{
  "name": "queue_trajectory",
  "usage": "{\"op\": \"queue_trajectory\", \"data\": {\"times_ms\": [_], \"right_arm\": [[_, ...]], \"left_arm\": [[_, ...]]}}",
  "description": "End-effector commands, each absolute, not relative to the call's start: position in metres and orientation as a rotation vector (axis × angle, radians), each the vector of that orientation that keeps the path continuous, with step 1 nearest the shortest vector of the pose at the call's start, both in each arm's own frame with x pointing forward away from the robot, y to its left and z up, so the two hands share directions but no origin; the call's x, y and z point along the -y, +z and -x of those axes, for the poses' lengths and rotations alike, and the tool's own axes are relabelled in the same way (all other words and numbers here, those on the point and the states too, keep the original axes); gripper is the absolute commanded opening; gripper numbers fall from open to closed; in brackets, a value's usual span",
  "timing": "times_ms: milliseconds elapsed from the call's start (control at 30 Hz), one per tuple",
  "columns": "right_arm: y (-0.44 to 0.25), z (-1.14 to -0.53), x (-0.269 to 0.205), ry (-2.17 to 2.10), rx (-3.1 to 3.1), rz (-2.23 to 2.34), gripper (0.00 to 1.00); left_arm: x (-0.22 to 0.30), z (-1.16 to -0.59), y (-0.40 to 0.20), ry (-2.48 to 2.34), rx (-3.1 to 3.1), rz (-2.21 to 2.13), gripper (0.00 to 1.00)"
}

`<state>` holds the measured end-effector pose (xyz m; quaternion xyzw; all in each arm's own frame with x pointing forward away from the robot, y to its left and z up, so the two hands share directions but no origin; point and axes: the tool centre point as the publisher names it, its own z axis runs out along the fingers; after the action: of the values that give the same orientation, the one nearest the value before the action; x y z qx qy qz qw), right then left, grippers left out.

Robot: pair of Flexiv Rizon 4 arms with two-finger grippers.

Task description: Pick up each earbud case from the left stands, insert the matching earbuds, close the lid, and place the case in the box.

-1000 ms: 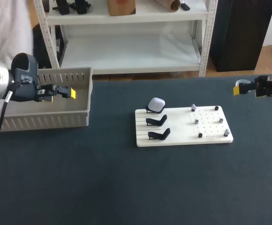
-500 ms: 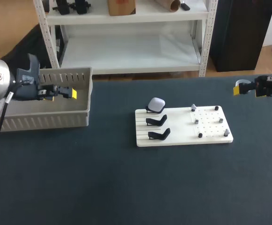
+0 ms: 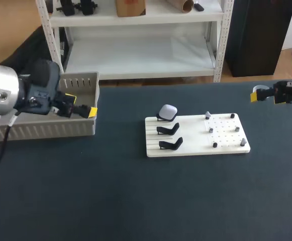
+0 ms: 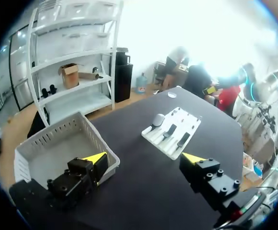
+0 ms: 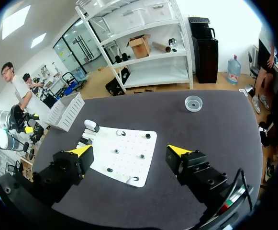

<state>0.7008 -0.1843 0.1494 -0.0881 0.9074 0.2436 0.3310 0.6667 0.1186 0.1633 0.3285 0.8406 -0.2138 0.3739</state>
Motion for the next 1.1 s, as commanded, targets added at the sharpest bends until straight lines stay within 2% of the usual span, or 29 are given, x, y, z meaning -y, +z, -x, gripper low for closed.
{"op": "queue_trajectory", "data": {"times_ms": [33, 133, 1100], "right_arm": [[0.149, -0.701, 0.185, 0.638, -2.372, 0.232, 1.0], [0.149, -0.701, 0.185, 0.638, -2.372, 0.232, 1.0], [0.149, -0.701, 0.185, 0.638, -2.372, 0.232, 1.0]], "left_arm": [[-0.127, -0.666, 0.162, -0.824, -1.689, -1.413, 1.0], [-0.127, -0.666, 0.162, -0.824, -1.689, -1.413, 1.0], [0.026, -0.746, 0.09, -0.767, -1.69, -1.468, 1.0]]}}
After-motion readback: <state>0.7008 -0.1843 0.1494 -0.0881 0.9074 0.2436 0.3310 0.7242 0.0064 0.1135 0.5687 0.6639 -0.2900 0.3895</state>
